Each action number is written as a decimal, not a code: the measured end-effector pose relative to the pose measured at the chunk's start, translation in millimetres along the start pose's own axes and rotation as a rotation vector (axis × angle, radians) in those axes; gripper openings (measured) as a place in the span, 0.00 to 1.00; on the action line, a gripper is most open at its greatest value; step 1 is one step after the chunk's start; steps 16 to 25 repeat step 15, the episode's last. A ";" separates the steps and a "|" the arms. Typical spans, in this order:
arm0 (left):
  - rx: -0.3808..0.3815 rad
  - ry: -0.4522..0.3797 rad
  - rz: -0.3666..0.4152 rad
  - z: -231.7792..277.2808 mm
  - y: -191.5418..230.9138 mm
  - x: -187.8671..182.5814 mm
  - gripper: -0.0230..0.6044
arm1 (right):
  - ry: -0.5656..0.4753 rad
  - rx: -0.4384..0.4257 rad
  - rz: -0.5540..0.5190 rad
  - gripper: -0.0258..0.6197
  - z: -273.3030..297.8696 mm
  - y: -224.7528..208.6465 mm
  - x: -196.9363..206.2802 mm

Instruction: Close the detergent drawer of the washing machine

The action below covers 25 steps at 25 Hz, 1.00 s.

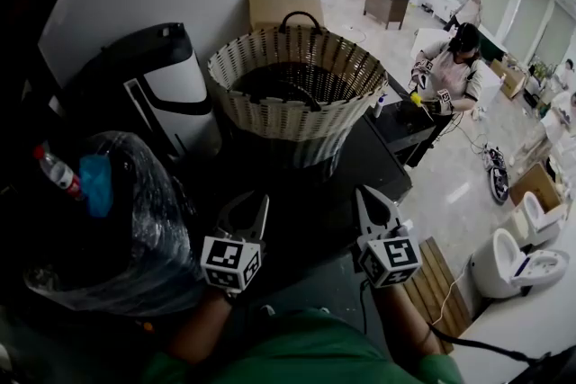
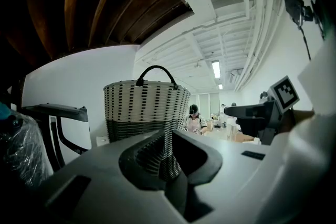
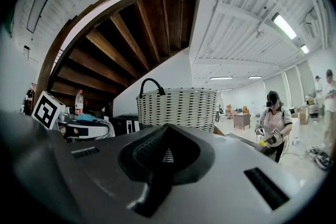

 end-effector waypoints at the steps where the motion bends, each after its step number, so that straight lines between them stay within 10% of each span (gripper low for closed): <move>1: -0.002 0.004 -0.002 0.5 1.0 0.4 0.13 | 0.001 0.001 0.000 0.07 0.8 -0.1 0.6; 25: 0.027 0.027 -0.013 18.8 10.3 8.5 0.13 | 0.033 0.014 0.008 0.07 15.8 -4.5 11.0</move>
Point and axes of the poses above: the fingertips, and each gripper's own axes: z forward along the fingers, y to its left, x out of its underside, the point moved 4 cm from there along -z, backward along the fingers, and after that the axes turned 14 degrees about -x, right-handed, at the moved point
